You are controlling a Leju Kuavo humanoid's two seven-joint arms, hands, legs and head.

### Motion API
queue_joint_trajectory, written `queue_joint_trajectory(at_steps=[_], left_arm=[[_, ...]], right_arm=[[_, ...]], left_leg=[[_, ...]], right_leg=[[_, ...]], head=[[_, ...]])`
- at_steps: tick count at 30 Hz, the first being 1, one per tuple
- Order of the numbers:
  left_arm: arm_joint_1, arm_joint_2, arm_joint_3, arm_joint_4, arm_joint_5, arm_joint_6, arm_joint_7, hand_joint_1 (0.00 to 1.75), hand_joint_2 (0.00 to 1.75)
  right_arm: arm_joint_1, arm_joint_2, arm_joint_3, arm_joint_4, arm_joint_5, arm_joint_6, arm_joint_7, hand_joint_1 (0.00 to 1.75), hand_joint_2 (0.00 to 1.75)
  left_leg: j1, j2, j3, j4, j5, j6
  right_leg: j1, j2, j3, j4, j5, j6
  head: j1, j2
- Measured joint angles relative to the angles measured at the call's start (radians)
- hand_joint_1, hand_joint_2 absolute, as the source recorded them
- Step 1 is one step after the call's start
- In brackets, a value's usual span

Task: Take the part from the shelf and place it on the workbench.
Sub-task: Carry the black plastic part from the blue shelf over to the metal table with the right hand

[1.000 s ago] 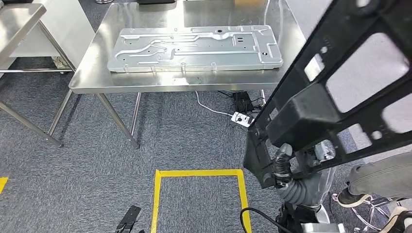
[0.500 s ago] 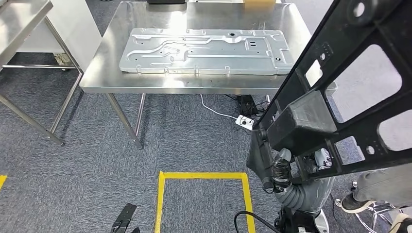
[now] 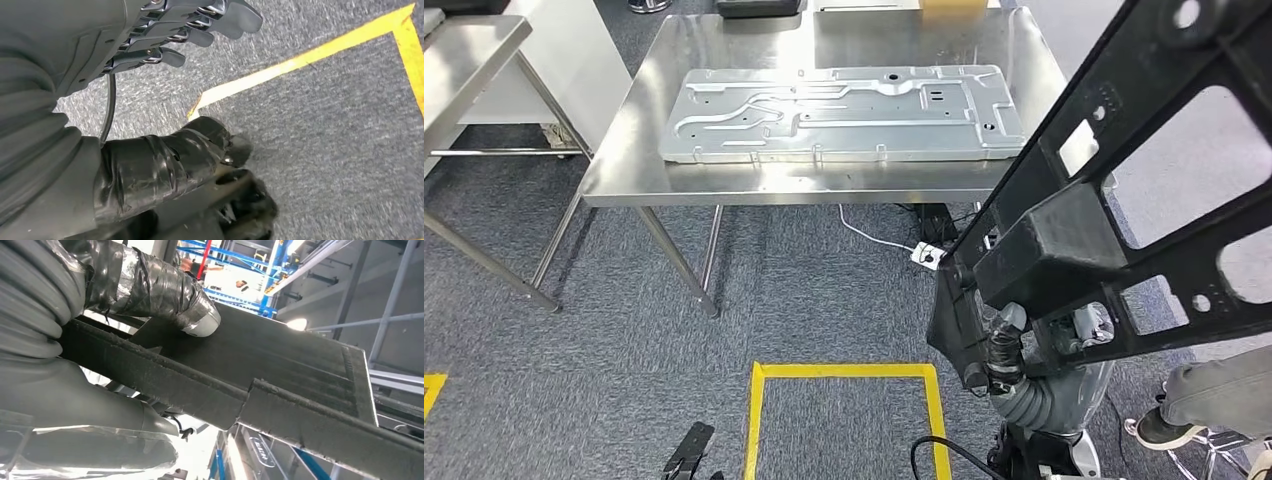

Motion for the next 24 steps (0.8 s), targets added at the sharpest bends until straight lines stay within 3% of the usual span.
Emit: queue_joint_trajectory(at_steps=[2, 4, 7, 9, 11, 13, 15, 16, 17, 19, 20, 21, 24], left_arm=[[0.001, 0.0, 0.0, 0.0, 0.0, 0.0, 0.0, 0.0, 1.75], [0.001, 0.0, 0.0, 0.0, 0.0, 0.0, 0.0, 0.0, 1.75], [0.0, 0.001, 0.0, 0.0, 0.0, 0.0, 0.0, 0.0, 1.75], [0.001, 0.002, 0.0, 0.0, 0.0, 0.001, 0.0, 0.0, 1.75], [0.0, 0.004, 0.0, 0.0, 0.0, 0.001, 0.001, 0.0, 1.75], [-0.002, 0.006, 0.0, 0.0, 0.0, 0.0, 0.006, 0.0, 1.75], [-0.001, 0.006, 0.0, 0.0, 0.0, -0.001, 0.011, 0.0, 1.75], [0.0, 0.006, 0.0, 0.0, 0.0, -0.001, 0.012, 0.0, 1.75], [0.0, 0.005, 0.0, 0.0, 0.0, -0.002, 0.013, 0.0, 1.75], [0.0, 0.004, 0.0, 0.0, 0.0, -0.003, 0.013, 0.0, 1.75], [-0.001, 0.004, 0.0, 0.0, 0.001, -0.003, 0.014, 0.0, 1.75], [-0.003, 0.004, 0.0, 0.0, 0.001, -0.003, 0.014, 0.0, 1.75], [-0.005, 0.005, 0.0, 0.0, 0.001, -0.003, 0.014, 0.0, 1.75]], right_arm=[[0.0, 0.0, 0.0, 0.0, -0.001, 0.0, 0.0, 1.75, 1.75], [0.0, 0.001, 0.0, 0.0, -0.002, 0.0, -0.001, 1.75, 1.75], [0.0, 0.001, -0.001, 0.0, -0.006, 0.0, -0.002, 1.75, 1.75], [-0.001, 0.001, -0.002, 0.0, -0.007, 0.0, -0.002, 1.75, 1.75], [-0.001, 0.001, -0.003, 0.001, -0.007, 0.0, -0.002, 1.75, 1.75], [0.001, 0.001, -0.005, 0.002, -0.008, 0.0, -0.001, 1.75, 1.75], [0.003, 0.001, -0.007, 0.006, -0.01, 0.0, 0.002, 1.75, 1.75], [0.003, 0.001, -0.008, 0.007, -0.012, 0.0, 0.003, 1.75, 1.75], [0.003, 0.001, -0.009, 0.008, -0.014, 0.0, 0.003, 1.75, 1.75], [0.003, 0.001, -0.01, 0.01, -0.017, 0.0, 0.003, 1.75, 1.75], [0.004, 0.002, -0.011, 0.012, -0.017, 0.0, 0.003, 1.75, 1.75], [0.005, 0.002, -0.012, 0.013, -0.018, 0.0, 0.004, 1.75, 1.75], [0.005, 0.002, -0.014, 0.014, -0.018, 0.0, 0.004, 1.75, 1.75]], left_leg=[[0.003, 0.002, 0.034, -0.118, 0.09, 0.002], [-0.002, 0.004, 0.084, -0.225, 0.134, 0.011], [-0.014, 0.003, 0.116, -0.268, 0.113, 0.032], [-0.014, 0.002, 0.142, -0.284, 0.102, 0.045], [-0.013, 0.002, 0.173, -0.293, 0.089, 0.056], [-0.013, 0.0, 0.199, -0.294, 0.067, 0.062], [-0.013, -0.004, 0.234, -0.294, 0.04, 0.062], [-0.013, -0.006, 0.254, -0.294, 0.025, 0.061], [-0.012, -0.009, 0.274, -0.294, 0.008, 0.058], [-0.014, -0.012, 0.304, -0.29, -0.024, 0.05], [-0.015, -0.013, 0.31, -0.289, -0.037, 0.044], [-0.015, -0.014, 0.315, -0.288, -0.045, 0.039], [-0.012, -0.012, 0.309, -0.256, -0.039, 0.024]], right_leg=[[-0.001, 0.001, 0.028, -0.001, -0.021, 0.005], [-0.001, 0.0, 0.045, -0.005, -0.04, 0.015], [-0.005, 0.001, 0.063, -0.012, -0.044, 0.032], [-0.009, 0.0, 0.052, 0.031, -0.033, 0.037], [-0.01, 0.0, -0.018, 0.141, -0.037, 0.04], [-0.009, 0.0, -0.112, 0.25, -0.086, 0.043], [-0.009, 0.0, -0.17, 0.269, -0.131, 0.044], [-0.009, 0.0, -0.18, 0.237, -0.121, 0.043], [-0.009, 0.0, -0.18, 0.186, -0.079, 0.042], [-0.005, 0.0, -0.175, 0.084, 0.055, 0.035], [-0.003, 0.002, -0.172, 0.056, 0.104, 0.03], [-0.001, 0.003, -0.171, 0.045, 0.127, 0.023], [0.0, 0.005, -0.15, 0.034, 0.115, 0.002]], head=[[0.0, 0.0], [0.002, 0.0], [0.006, 0.0], [0.008, 0.0], [0.011, 0.0], [0.013, 0.0], [0.013, 0.0], [0.013, 0.0], [0.014, 0.0], [0.015, 0.0], [0.013, 0.0], [0.013, 0.0], [0.01, 0.0]])
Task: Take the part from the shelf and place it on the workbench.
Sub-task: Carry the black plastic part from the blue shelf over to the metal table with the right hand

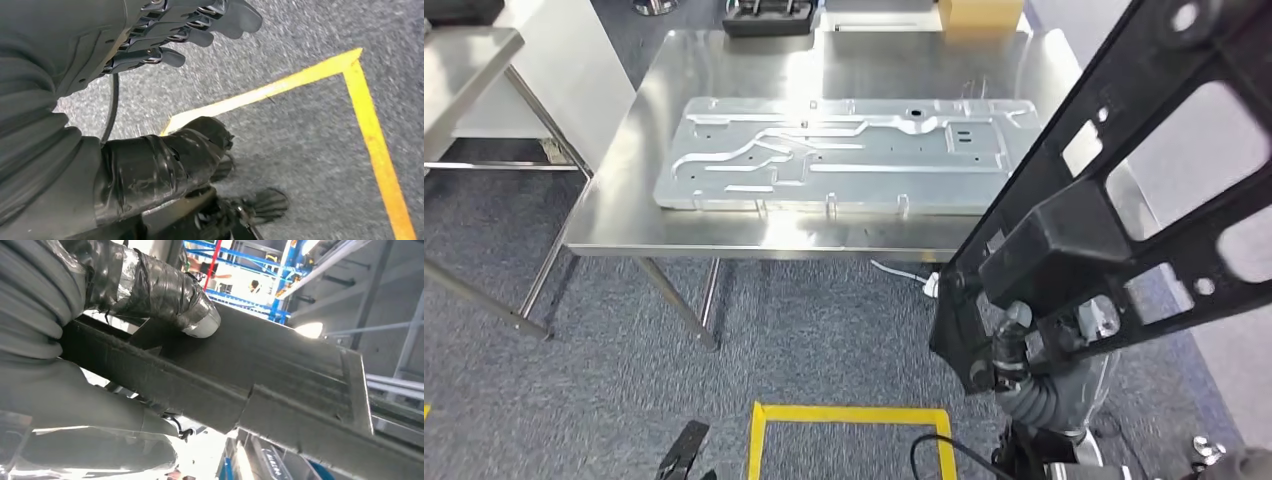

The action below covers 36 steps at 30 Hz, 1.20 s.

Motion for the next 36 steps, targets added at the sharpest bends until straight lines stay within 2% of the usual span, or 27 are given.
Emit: queue_joint_trajectory(at_steps=[1, 2, 4, 5, 6, 7, 8, 10, 11, 12, 15, 16, 18, 20, 21, 22, 23, 24, 26, 27, 30, 32, 35, 36], left_arm=[[-0.001, 0.0, 0.0, 0.0, 0.0, 0.0, 0.0, 0.0, 1.75], [-0.001, 0.0, 0.0, 0.0, 0.0, 0.0, 0.0, 0.0, 1.75], [0.0, -0.001, 0.0, 0.0, 0.0, 0.0, 0.0, 0.0, 1.75], [0.001, -0.002, 0.0, 0.0, 0.0, 0.0, 0.0, 0.0, 1.75], [0.002, -0.002, 0.0, 0.0, 0.0, 0.0, 0.0, 0.0, 1.75], [0.003, -0.002, 0.0, 0.0, 0.0, 0.0, 0.0, 0.0, 1.75], [0.004, -0.001, 0.0, 0.0, 0.0, 0.0, 0.0, 0.0, 1.75], [0.005, -0.001, 0.0, 0.0, 0.0, 0.0, 0.0, 0.0, 1.75], [0.005, -0.001, 0.0, 0.0, 0.0, 0.0, 0.0, 0.0, 1.75], [0.006, -0.001, 0.0, 0.0, 0.0, 0.0, 0.0, 0.0, 1.75], [0.004, 0.0, 0.0, 0.0, 0.0, 0.003, 0.001, 0.0, 1.75], [0.002, 0.0, 0.0, 0.0, 0.0, 0.003, 0.001, 0.0, 1.75], [-0.001, 0.001, 0.0, 0.0, 0.0, 0.003, 0.003, 0.0, 1.75], [-0.001, 0.002, 0.0, 0.0, 0.0, 0.004, 0.005, 0.0, 1.75], [0.0, 0.002, 0.0, 0.0, 0.0, 0.005, 0.005, 0.0, 1.75], [0.001, 0.002, 0.0, 0.0, 0.0, 0.005, 0.006, 0.0, 1.75], [0.002, 0.002, 0.0, 0.0, 0.0, 0.005, 0.006, 0.0, 1.75], [0.003, 0.002, 0.0, 0.0, 0.001, 0.004, 0.006, 0.0, 1.75], [0.002, 0.001, 0.0, 0.0, 0.004, 0.004, 0.007, 0.0, 1.75], [0.001, 0.001, 0.0, 0.0, 0.006, 0.004, 0.007, 0.0, 1.75], [0.001, 0.003, 0.0, 0.0, 0.012, 0.005, 0.005, 0.0, 1.75], [0.0, 0.004, 0.0, 0.0, 0.013, 0.005, 0.004, 0.0, 1.75], [0.003, 0.002, 0.0, 0.0, 0.014, 0.005, 0.003, 0.0, 1.75], [0.006, 0.002, 0.0, 0.0, 0.014, 0.005, 0.003, 0.0, 1.75]], right_arm=[[0.0, 0.0, 0.0, 0.0, 0.0, 0.0, 0.0, 1.75, 1.75], [-0.001, 0.001, 0.0, 0.0, 0.0, 0.0, 0.0, 1.75, 1.75], [-0.001, 0.001, -0.001, 0.0, 0.0, 0.0, 0.0, 1.75, 1.75], [-0.001, 0.001, -0.001, 0.0, 0.0, 0.0, 0.0, 1.75, 1.75], [-0.001, 0.001, -0.001, 0.0, 0.0, 0.0, 0.0, 1.75, 1.75], [-0.001, 0.001, -0.001, 0.001, 0.0, 0.0, 0.0, 1.75, 1.75], [-0.001, 0.001, -0.001, 0.001, 0.0, 0.0, 0.0, 1.75, 1.75], [-0.001, 0.001, -0.001, 0.002, 0.0, 0.0, 0.0, 1.75, 1.75], [-0.002, 0.001, -0.001, 0.003, 0.0, 0.0, 0.0, 1.75, 1.75], [-0.002, 0.001, -0.001, 0.003, -0.001, 0.0, 0.0, 1.75, 1.75], [-0.002, 0.002, -0.002, 0.004, -0.005, 0.0, 0.0, 1.75, 1.75], [-0.003, 0.002, -0.003, 0.004, -0.005, 0.0, 0.0, 1.75, 1.75], [-0.005, 0.002, -0.003, 0.006, -0.006, 0.0, 0.0, 1.75, 1.75], [-0.004, 0.002, -0.003, 0.008, -0.008, 0.0, 0.0, 1.75, 1.75], [-0.003, 0.002, -0.003, 0.01, -0.009, 0.0, 0.0, 1.75, 1.75], [-0.003, 0.002, -0.003, 0.012, -0.01, 0.0, 0.0, 1.75, 1.75], [-0.003, 0.002, -0.003, 0.013, -0.013, 0.0, 0.001, 1.75, 1.75], [-0.003, 0.002, -0.003, 0.014, -0.016, 0.0, 0.001, 1.75, 1.75], [-0.005, 0.002, -0.003, 0.018, -0.025, 0.0, 0.002, 1.75, 1.75], [-0.006, 0.002, -0.003, 0.02, -0.031, 0.0, 0.003, 1.75, 1.75], [-0.008, 0.002, -0.004, 0.025, -0.044, 0.0, 0.003, 1.75, 1.75], [-0.011, 0.003, -0.004, 0.027, -0.046, 0.0, 0.002, 1.75, 1.75], [-0.016, 0.004, -0.004, 0.031, -0.049, 0.0, 0.0, 1.75, 1.75], [-0.016, 0.004, -0.004, 0.032, -0.051, 0.0, -0.001, 1.75, 1.75]], left_leg=[[0.002, 0.002, -0.022, 0.039, 0.002, -0.005], [0.004, 0.004, -0.058, 0.095, -0.006, -0.011], [0.009, 0.007, -0.142, 0.206, -0.054, -0.021], [0.01, 0.007, -0.178, 0.237, -0.081, -0.024], [0.011, 0.008, -0.201, 0.241, -0.095, -0.026], [0.012, 0.009, -0.21, 0.216, -0.084, -0.025], [0.012, 0.009, -0.208, 0.165, -0.043, -0.021], [0.008, 0.011, -0.194, 0.048, 0.074, -0.009], [0.004, 0.011, -0.187, 0.011, 0.114, -0.002], [0.001, 0.012, -0.184, -0.01, 0.134, 0.005], [-0.002, 0.011, -0.154, -0.034, 0.132, 0.021], [0.0, 0.011, -0.141, -0.039, 0.13, 0.026], [0.0, 0.011, -0.121, -0.045, 0.121, 0.035], [-0.001, 0.011, -0.108, -0.044, 0.108, 0.039], [-0.001, 0.011, -0.1, -0.044, 0.099, 0.039], [0.0, 0.01, -0.089, -0.042, 0.09, 0.038], [0.0, 0.008, -0.077, -0.041, 0.08, 0.036], [0.001, 0.007, -0.067, -0.039, 0.069, 0.032], [0.001, 0.004, -0.056, -0.03, 0.048, 0.021], [0.0, 0.004, -0.056, -0.026, 0.041, 0.015], [0.0, 0.005, -0.055, -0.017, 0.033, 0.001], [0.002, 0.007, -0.089, 0.046, 0.02, -0.008], [0.009, 0.011, -0.207, 0.222, -0.035, -0.023], [0.011, 0.011, -0.235, 0.248, -0.039, -0.025]], right_leg=[[-0.001, -0.001, 0.011, -0.006, -0.005, -0.006], [-0.002, -0.001, 0.022, -0.011, -0.011, -0.01], [-0.001, -0.001, 0.043, -0.015, -0.028, -0.015], [0.0, 0.0, 0.055, -0.015, -0.038, -0.014], [0.0, 0.001, 0.069, -0.015, -0.049, -0.014], [0.0, 0.003, 0.085, -0.015, -0.06, -0.013], [0.001, 0.003, 0.102, -0.016, -0.072, -0.012], [0.002, 0.005, 0.127, -0.016, -0.093, -0.006], [0.002, 0.007, 0.134, -0.018, -0.101, -0.001], [0.001, 0.009, 0.138, -0.016, -0.105, 0.005], [0.0, 0.009, 0.149, -0.003, -0.112, 0.02], [-0.001, 0.008, 0.144, 0.016, -0.125, 0.023], [-0.002, 0.006, 0.095, 0.11, -0.169, 0.028], [-0.002, 0.005, 0.019, 0.217, -0.207, 0.032], [-0.003, 0.005, -0.007, 0.237, -0.205, 0.034], [-0.003, 0.005, -0.016, 0.224, -0.185, 0.035], [-0.004, 0.005, -0.011, 0.179, -0.145, 0.035], [-0.005, 0.005, 0.001, 0.118, -0.092, 0.034], [-0.001, 0.004, 0.017, 0.028, -0.033, 0.027], [0.001, 0.004, 0.017, 0.01, -0.024, 0.02], [0.002, 0.004, 0.026, 0.0, -0.026, -0.001], [-0.001, 0.001, 0.045, -0.013, -0.03, -0.009], [0.001, -0.001, 0.064, -0.02, -0.042, -0.019], [0.002, 0.0, 0.07, -0.02, -0.048, -0.02]], head=[[-0.001, 0.0], [-0.002, 0.0], [-0.004, 0.0], [-0.004, 0.0], [-0.004, 0.0], [-0.004, 0.0], [-0.004, 0.0], [-0.004, 0.0], [-0.004, 0.0], [-0.004, 0.0], [-0.003, 0.0], [-0.001, 0.0], [0.001, 0.0], [0.002, 0.0], [0.002, 0.0], [0.002, 0.0], [0.002, 0.0], [0.002, 0.0], [0.002, 0.0], [0.002, 0.0], [0.0, 0.0], [-0.003, 0.0], [-0.006, 0.0], [-0.007, 0.0]])
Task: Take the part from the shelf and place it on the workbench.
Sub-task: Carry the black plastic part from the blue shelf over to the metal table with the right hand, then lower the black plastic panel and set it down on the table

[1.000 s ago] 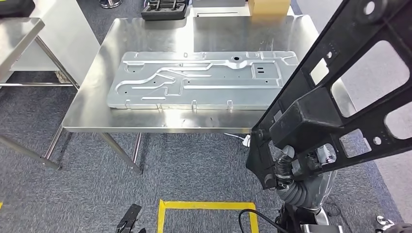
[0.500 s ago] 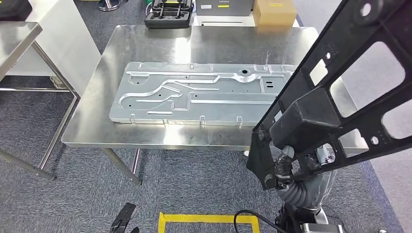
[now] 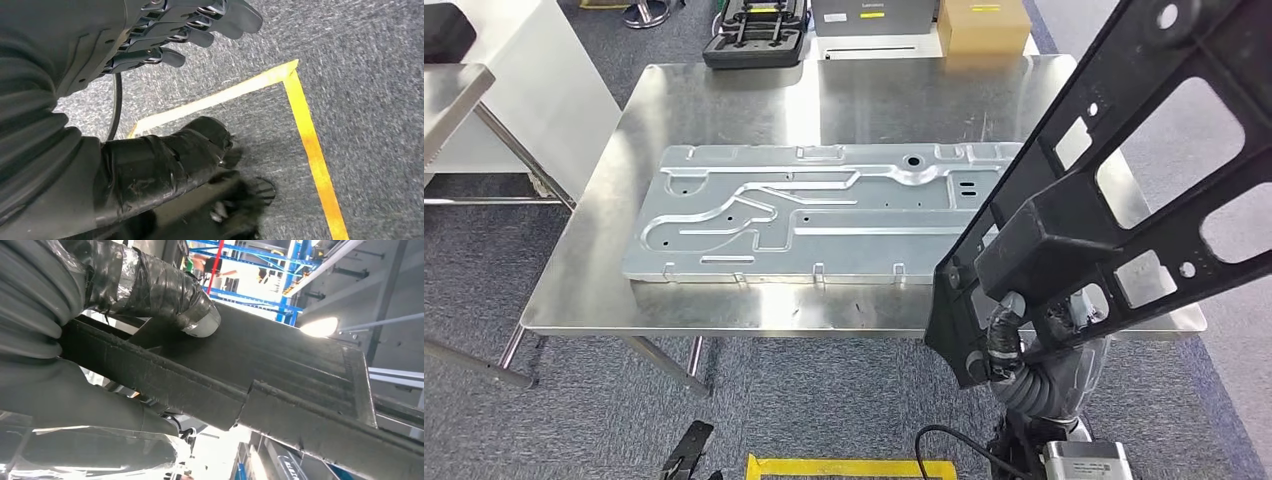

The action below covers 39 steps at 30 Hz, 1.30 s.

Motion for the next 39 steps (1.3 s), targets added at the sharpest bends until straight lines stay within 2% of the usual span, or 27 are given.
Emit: queue_joint_trajectory(at_steps=[1, 2, 3, 4, 6, 8, 11, 12, 14, 15, 16, 17, 19, 20, 21, 22, 24, 26, 28, 30, 31, 32, 33, 34, 36, 37, 39], left_arm=[[0.003, 0.0, 0.0, 0.0, 0.001, 0.001, -0.001, 0.0, 1.75], [0.004, 0.0, 0.0, 0.0, 0.002, 0.002, -0.002, 0.0, 1.75], [0.006, 0.0, 0.0, 0.0, 0.004, 0.003, -0.005, 0.0, 1.75], [0.006, 0.001, 0.0, 0.0, 0.006, 0.005, -0.008, 0.0, 1.75], [0.007, 0.002, 0.0, 0.0, 0.012, 0.007, -0.015, 0.0, 1.75], [0.011, 0.005, 0.0, 0.0, 0.017, 0.008, -0.02, 0.0, 1.75], [0.016, 0.007, 0.0, 0.0, 0.016, 0.009, -0.022, 0.0, 1.75], [0.016, 0.007, 0.0, 0.0, 0.015, 0.009, -0.022, 0.0, 1.75], [0.015, 0.008, 0.0, 0.0, 0.013, 0.009, -0.022, 0.0, 1.75], [0.015, 0.008, 0.0, 0.0, 0.013, 0.009, -0.022, 0.0, 1.75], [0.017, 0.008, 0.0, 0.0, 0.013, 0.009, -0.022, 0.0, 1.75], [0.019, 0.008, 0.0, 0.0, 0.013, 0.009, -0.022, 0.0, 1.75], [0.021, 0.008, 0.0, 0.0, 0.013, 0.009, -0.022, 0.0, 1.75], [0.02, 0.009, 0.0, 0.0, 0.014, 0.008, -0.022, 0.0, 1.75], [0.019, 0.011, 0.0, 0.0, 0.015, 0.008, -0.022, 0.0, 1.75], [0.019, 0.012, 0.0, 0.001, 0.016, 0.008, -0.021, 0.0, 1.75], [0.019, 0.013, 0.0, 0.001, 0.017, 0.008, -0.02, 0.0, 1.75], [0.02, 0.012, 0.0, 0.001, 0.017, 0.009, -0.021, 0.0, 1.75], [0.02, 0.011, 0.0, 0.001, 0.019, 0.013, -0.024, 0.0, 1.75], [0.023, 0.011, 0.0, 0.001, 0.025, 0.016, -0.03, 0.0, 1.75], [0.025, 0.011, 0.0, 0.001, 0.028, 0.017, -0.033, 0.0, 1.75], [0.028, 0.011, 0.0, 0.001, 0.031, 0.018, -0.036, 0.0, 1.75], [0.03, 0.011, 0.0, 0.001, 0.034, 0.018, -0.038, 0.0, 1.75], [0.031, 0.011, 0.001, 0.001, 0.036, 0.019, -0.04, 0.0, 1.75], [0.03, 0.013, 0.001, 0.001, 0.04, 0.02, -0.045, 0.0, 1.75], [0.029, 0.014, 0.002, 0.001, 0.041, 0.021, -0.047, 0.0, 1.75], [0.03, 0.017, 0.003, 0.001, 0.043, 0.022, -0.048, 0.0, 1.75]], right_arm=[[0.0, 0.001, 0.0, 0.002, -0.002, 0.0, -0.001, 1.75, 1.75], [0.0, 0.001, 0.0, 0.003, -0.004, 0.0, -0.002, 1.75, 1.75], [0.0, 0.002, 0.0, 0.004, -0.005, 0.0, -0.003, 1.75, 1.75], [-0.001, 0.002, 0.0, 0.005, -0.005, 0.0, -0.003, 1.75, 1.75], [-0.006, 0.002, 0.0, 0.009, 0.002, 0.0, 0.003, 1.75, 1.75], [-0.012, 0.001, 0.001, 0.015, 0.024, 0.0, 0.02, 1.75, 1.75], [-0.025, -0.005, 0.001, 0.02, 0.073, 0.0, 0.067, 1.75, 1.75], [-0.031, -0.009, 0.001, 0.021, 0.09, 0.0, 0.085, 1.75, 1.75], [-0.041, -0.018, 0.001, 0.023, 0.118, 0.0, 0.118, 1.75, 1.75], [-0.044, -0.025, 0.001, 0.025, 0.132, 0.0, 0.136, 1.75, 1.75], [-0.048, -0.032, 0.001, 0.028, 0.145, 0.0, 0.153, 1.75, 1.75], [-0.054, -0.04, 0.001, 0.032, 0.157, 0.0, 0.17, 1.75, 1.75], [-0.07, -0.056, 0.001, 0.037, 0.181, 0.0, 0.199, 1.75, 1.75], [-0.076, -0.062, 0.001, 0.039, 0.194, 0.0, 0.214, 1.75, 1.75], [-0.08, -0.068, 0.001, 0.041, 0.21, 0.0, 0.233, 1.75, 1.75], [-0.082, -0.075, 0.0, 0.043, 0.227, 0.0, 0.253, 1.75, 1.75], [-0.083, -0.091, -0.005, 0.049, 0.255, 0.0, 0.293, 1.75, 1.75], [-0.083, -0.109, -0.016, 0.051, 0.266, -0.001, 0.323, 1.75, 1.75], [-0.081, -0.128, -0.033, 0.051, 0.275, 0.002, 0.355, 1.75, 1.75], [-0.075, -0.157, -0.059, 0.051, 0.292, 0.016, 0.4, 1.75, 1.75], [-0.071, -0.173, -0.074, 0.051, 0.302, 0.028, 0.424, 1.75, 1.75], [-0.067, -0.19, -0.09, 0.051, 0.315, 0.045, 0.449, 1.75, 1.75], [-0.064, -0.205, -0.107, 0.051, 0.336, 0.067, 0.476, 1.75, 1.75], [-0.063, -0.222, -0.124, 0.051, 0.364, 0.097, 0.508, 1.75, 1.75], [-0.06, -0.261, -0.161, 0.05, 0.42, 0.151, 0.566, 1.75, 1.75], [-0.059, -0.279, -0.179, 0.05, 0.437, 0.169, 0.585, 1.75, 1.75], [-0.057, -0.309, -0.206, 0.049, 0.447, 0.181, 0.602, 1.75, 1.75]], left_leg=[[0.0, 0.0, -0.012, -0.009, 0.018, 0.0], [0.0, 0.0, -0.006, -0.052, 0.056, 0.003], [-0.001, 0.0, 0.013, -0.119, 0.107, 0.009], [-0.004, 0.001, 0.034, -0.182, 0.145, 0.017], [-0.012, 0.002, 0.062, -0.262, 0.171, 0.032], [-0.016, 0.001, 0.069, -0.277, 0.168, 0.041], [-0.009, 0.003, 0.095, -0.306, 0.184, 0.047], [-0.006, 0.004, 0.102, -0.312, 0.184, 0.049], [-0.008, 0.004, 0.108, -0.312, 0.179, 0.054], [-0.007, 0.003, 0.109, -0.31, 0.175, 0.055], [-0.006, 0.003, 0.112, -0.306, 0.17, 0.054], [-0.004, 0.002, 0.113, -0.3, 0.164, 0.051], [0.002, 0.0, 0.114, -0.278, 0.144, 0.042], [0.002, -0.001, 0.111, -0.262, 0.133, 0.034], [0.001, -0.003, 0.106, -0.25, 0.124, 0.028], [0.0, -0.004, 0.101, -0.241, 0.118, 0.022], [-0.001, -0.004, 0.096, -0.237, 0.114, 0.016], [0.001, -0.001, 0.089, -0.216, 0.099, 0.01], [0.003, 0.003, 0.048, -0.128, 0.057, 0.005], [0.003, 0.004, -0.019, -0.005, 0.014, 0.005], [0.002, 0.004, -0.042, 0.029, 0.012, 0.008], [0.001, 0.003, -0.05, 0.029, 0.027, 0.014], [-0.002, 0.003, -0.038, -0.008, 0.059, 0.021], [-0.007, 0.003, -0.011, -0.072, 0.099, 0.031], [-0.018, 0.003, 0.043, -0.189, 0.147, 0.049], [-0.023, 0.003, 0.057, -0.222, 0.154, 0.055], [-0.03, 0.002, 0.065, -0.243, 0.152, 0.061]], right_leg=[[0.001, 0.001, 0.007, 0.0, -0.006, 0.0], [0.002, 0.003, 0.016, 0.0, -0.011, 0.0], [0.003, 0.003, 0.025, 0.0, -0.017, 0.001], [0.004, 0.004, 0.034, -0.001, -0.022, 0.002], [0.004, 0.005, 0.04, -0.002, -0.03, 0.008], [0.003, 0.006, 0.041, -0.005, -0.034, 0.018], [0.003, 0.004, 0.034, 0.025, -0.058, 0.032], [0.003, 0.002, 0.012, 0.072, -0.081, 0.035], [0.0, 0.002, -0.056, 0.197, -0.132, 0.042], [-0.004, 0.002, -0.091, 0.252, -0.146, 0.046], [-0.007, 0.001, -0.107, 0.269, -0.136, 0.05], [-0.011, 0.001, -0.107, 0.251, -0.108, 0.055], [-0.02, 0.0, -0.069, 0.143, -0.034, 0.064], [-0.022, 0.001, -0.048, 0.092, -0.014, 0.067], [-0.023, 0.002, -0.037, 0.063, -0.008, 0.063], [-0.022, 0.004, -0.034, 0.055, -0.016, 0.057], [-0.02, 0.007, -0.037, 0.056, -0.019, 0.04], [-0.021, 0.007, -0.032, 0.053, -0.02, 0.03], [-0.019, 0.006, -0.024, 0.049, -0.022, 0.023], [-0.014, 0.005, -0.02, 0.047, -0.024, 0.019], [-0.011, 0.005, -0.018, 0.047, -0.026, 0.017], [-0.008, 0.006, -0.016, 0.047, -0.027, 0.016], [-0.006, 0.007, -0.013, 0.047, -0.029, 0.014], [-0.004, 0.009, -0.009, 0.046, -0.031, 0.014], [-0.003, 0.01, -0.004, 0.043, -0.033, 0.017], [-0.005, 0.01, -0.004, 0.04, -0.033, 0.02], [-0.009, 0.011, -0.003, 0.032, -0.03, 0.03]], head=[[0.0, 0.0], [0.0, 0.0], [0.0, 0.0], [0.001, 0.0], [0.002, 0.0], [0.002, 0.0], [0.003, 0.0], [0.004, 0.0], [0.005, 0.0], [0.005, 0.0], [0.005, 0.0], [0.005, 0.0], [0.005, 0.0], [0.007, 0.0], [0.009, 0.0], [0.009, 0.0], [0.005, 0.0], [-0.001, 0.0], [-0.005, 0.0], [-0.006, 0.0], [-0.006, 0.0], [-0.006, 0.0], [-0.006, 0.0], [-0.006, 0.0], [-0.006, 0.0], [-0.006, 0.0], [-0.006, 0.0]])
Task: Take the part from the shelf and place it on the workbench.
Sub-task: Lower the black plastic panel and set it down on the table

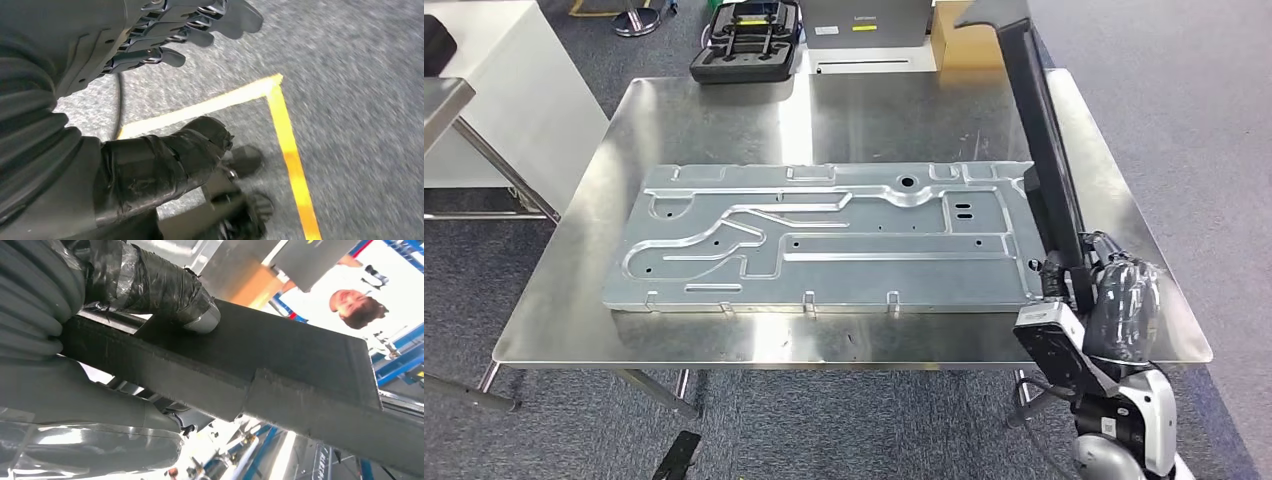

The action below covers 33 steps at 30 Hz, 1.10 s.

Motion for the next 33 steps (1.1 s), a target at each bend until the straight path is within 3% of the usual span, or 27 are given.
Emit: queue_joint_trajectory(at_steps=[3, 6, 7, 8, 9, 11, 13, 16, 18, 21, 23, 24, 27, 29, 33], left_arm=[[0.001, 0.0, 0.0, 0.0, 0.001, 0.001, -0.001, 0.0, 1.75], [0.0, -0.001, 0.0, 0.0, 0.001, 0.001, -0.001, 0.0, 1.75], [0.001, -0.001, 0.0, 0.0, 0.001, 0.001, -0.001, 0.0, 1.75], [0.002, -0.002, 0.0, 0.0, 0.001, 0.001, -0.001, 0.0, 1.75], [0.002, -0.002, 0.0, 0.0, 0.001, 0.001, -0.001, 0.0, 1.75], [0.003, -0.003, 0.001, 0.0, 0.004, 0.001, -0.001, 0.0, 1.75], [0.002, -0.002, 0.001, 0.0, 0.008, 0.002, -0.003, 0.0, 1.75], [0.004, -0.002, 0.002, 0.0, 0.012, -0.001, -0.005, 0.0, 1.75], [0.004, -0.002, 0.002, 0.0, 0.01, -0.006, -0.002, 0.0, 1.75], [0.003, -0.002, 0.003, 0.0, 0.006, -0.012, 0.003, 0.0, 1.75], [0.003, -0.002, 0.003, 0.0, 0.002, -0.017, 0.002, 0.0, 1.75], [0.003, -0.002, 0.002, 0.0, -0.001, -0.022, -0.001, 0.0, 1.75], [-0.004, -0.001, 0.002, 0.0, -0.011, -0.038, -0.008, 0.0, 1.75], [-0.011, 0.0, 0.002, 0.0, -0.016, -0.044, -0.008, 0.0, 1.75], [-0.022, 0.002, 0.002, 0.0, -0.03, -0.049, -0.006, 0.0, 1.75]], right_arm=[[0.003, -0.033, -0.025, -0.003, 0.002, 0.002, 0.007, 1.75, 1.75], [0.007, -0.055, -0.045, -0.005, 0.006, 0.002, 0.008, 1.75, 1.75], [0.009, -0.059, -0.048, -0.005, 0.007, 0.002, 0.008, 1.75, 1.75], [0.011, -0.064, -0.05, -0.005, 0.008, 0.002, 0.009, 1.75, 1.75], [0.012, -0.068, -0.053, -0.006, 0.011, 0.005, 0.01, 1.75, 1.75], [0.012, -0.076, -0.061, -0.006, 0.024, 0.023, 0.024, 1.75, 1.75], [0.011, -0.09, -0.073, -0.008, 0.054, 0.066, 0.061, 1.75, 1.75], [0.005, -0.124, -0.097, -0.009, 0.106, 0.169, 0.135, 1.75, 1.75], [-0.01, -0.15, -0.115, -0.009, 0.137, 0.243, 0.172, 1.75, 1.75], [-0.041, -0.186, -0.127, -0.007, 0.173, 0.334, 0.204, 1.75, 1.75], [-0.069, -0.203, -0.124, 0.001, 0.2, 0.396, 0.219, 1.75, 1.75], [-0.086, -0.209, -0.119, 0.008, 0.214, 0.427, 0.223, 1.75, 1.75], [-0.148, -0.219, -0.09, 0.037, 0.255, 0.494, 0.219, 1.75, 1.75], [-0.198, -0.219, -0.054, 0.062, 0.273, 0.525, 0.203, 1.75, 1.75], [-0.304, -0.203, 0.065, 0.13, 0.297, 0.584, 0.16, 1.75, 1.75]], left_leg=[[0.006, 0.003, 0.025, -0.04, 0.016, 0.006], [0.009, 0.004, 0.034, -0.051, 0.019, 0.013], [0.01, 0.004, 0.034, -0.05, 0.017, 0.013], [0.011, 0.004, 0.034, -0.047, 0.015, 0.012], [0.013, 0.003, 0.033, -0.041, 0.011, 0.008], [0.017, 0.001, 0.03, -0.022, -0.001, -0.003], [0.016, -0.002, 0.021, 0.0, -0.013, -0.015], [0.015, -0.003, 0.013, 0.008, -0.015, -0.026], [0.018, -0.001, -0.002, 0.041, -0.038, -0.035], [0.024, 0.0, -0.075, 0.199, -0.117, -0.046], [0.026, 0.0, -0.108, 0.262, -0.126, -0.045], [0.025, 0.0, -0.101, 0.243, -0.105, -0.041], [0.018, 0.0, -0.018, 0.064, -0.02, -0.026], [0.009, -0.001, 0.007, 0.002, -0.009, -0.019], [0.006, 0.0, 0.027, -0.041, 0.012, -0.004]], right_leg=[[-0.001, -0.003, -0.009, 0.03, -0.022, 0.013], [-0.002, -0.005, -0.086, 0.189, -0.1, 0.022], [-0.004, -0.005, -0.107, 0.228, -0.109, 0.027], [-0.007, -0.005, -0.112, 0.234, -0.1, 0.032], [-0.011, -0.006, -0.098, 0.203, -0.073, 0.037], [-0.016, -0.006, -0.04, 0.086, -0.016, 0.046], [-0.016, -0.003, -0.006, 0.018, 0.001, 0.038], [-0.013, -0.001, -0.007, 0.012, 0.001, 0.016], [-0.014, -0.001, -0.007, 0.009, 0.006, 0.005], [-0.012, -0.002, -0.009, 0.007, 0.008, -0.002], [-0.009, -0.002, -0.011, 0.007, 0.008, -0.002], [-0.008, -0.002, -0.011, 0.007, 0.008, -0.002], [-0.008, -0.002, -0.01, 0.006, 0.009, -0.001], [-0.012, -0.001, -0.013, 0.002, 0.013, 0.007], [-0.013, -0.005, -0.02, 0.007, 0.009, 0.023]], head=[[0.002, 0.0], [0.006, 0.0], [0.006, 0.0], [0.006, 0.0], [0.006, 0.0], [0.007, 0.0], [0.009, 0.0], [0.009, 0.0], [0.006, 0.0], [0.002, 0.0], [0.002, 0.0], [0.003, 0.0], [0.003, 0.0], [0.003, 0.0], [0.004, 0.0]])
